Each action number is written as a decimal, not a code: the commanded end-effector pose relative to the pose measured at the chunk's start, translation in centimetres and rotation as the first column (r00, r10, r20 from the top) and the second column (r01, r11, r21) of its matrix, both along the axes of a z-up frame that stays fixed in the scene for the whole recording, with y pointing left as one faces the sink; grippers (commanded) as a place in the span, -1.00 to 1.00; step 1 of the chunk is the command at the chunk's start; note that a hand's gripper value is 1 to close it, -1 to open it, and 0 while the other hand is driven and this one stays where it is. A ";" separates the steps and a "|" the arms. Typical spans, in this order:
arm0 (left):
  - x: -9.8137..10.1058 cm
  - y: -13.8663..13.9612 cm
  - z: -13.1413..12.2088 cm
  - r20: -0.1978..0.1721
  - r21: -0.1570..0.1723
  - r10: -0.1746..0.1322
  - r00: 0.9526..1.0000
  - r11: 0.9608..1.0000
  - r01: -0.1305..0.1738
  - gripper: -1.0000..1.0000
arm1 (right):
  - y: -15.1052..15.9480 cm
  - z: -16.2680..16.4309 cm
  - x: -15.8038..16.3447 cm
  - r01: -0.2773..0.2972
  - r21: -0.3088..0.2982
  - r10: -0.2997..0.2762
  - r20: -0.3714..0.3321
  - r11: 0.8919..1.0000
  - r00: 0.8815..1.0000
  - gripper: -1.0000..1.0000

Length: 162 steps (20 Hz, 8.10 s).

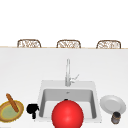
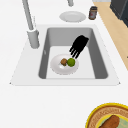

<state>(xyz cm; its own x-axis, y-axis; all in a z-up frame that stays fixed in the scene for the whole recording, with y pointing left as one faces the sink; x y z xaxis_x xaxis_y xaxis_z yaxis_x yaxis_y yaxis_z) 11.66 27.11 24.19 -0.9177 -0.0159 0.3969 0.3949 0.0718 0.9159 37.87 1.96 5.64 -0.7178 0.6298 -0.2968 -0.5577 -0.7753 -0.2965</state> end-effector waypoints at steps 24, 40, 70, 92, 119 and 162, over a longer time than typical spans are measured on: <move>0.0 0.0 0.0 0.000 0.000 0.000 1.000 1.000 0.000 0.00 | -3.5 -3.9 -0.1 -0.036 0.230 0.015 0.094 0.972 0.995 -1.00; 0.0 0.0 0.0 0.000 0.000 0.000 1.000 1.000 0.000 0.00 | -4.7 -11.3 2.8 -0.090 0.344 0.040 0.149 0.935 0.988 -1.00; 0.0 0.0 0.0 0.000 0.000 0.000 1.000 1.000 0.000 0.00 | -6.0 -11.8 6.4 -0.396 0.343 0.178 0.522 0.852 0.834 1.00; 0.0 0.0 0.0 0.000 0.000 0.000 1.000 1.000 0.000 0.00 | -10.3 -5.2 6.8 -0.354 0.457 0.058 0.544 0.816 0.837 1.00; 0.0 0.0 0.0 0.000 0.000 0.000 1.000 1.000 0.000 0.00 | -10.9 9.0 4.4 -0.290 0.443 0.000 0.548 0.848 0.836 1.00; 0.0 0.0 0.0 0.000 0.000 0.000 1.000 1.000 0.000 0.00 | -26.6 24.0 -6.1 -0.279 0.591 -0.142 0.566 0.757 0.812 1.00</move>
<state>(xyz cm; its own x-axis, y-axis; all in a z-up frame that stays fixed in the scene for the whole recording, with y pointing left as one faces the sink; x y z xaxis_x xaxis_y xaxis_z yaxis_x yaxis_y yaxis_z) 11.66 27.11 24.19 -0.9177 -0.0159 0.3969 0.3949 0.0718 0.9159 32.89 -23.98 29.23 -0.6096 0.7354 -0.2960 -0.0584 -0.4141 -0.9084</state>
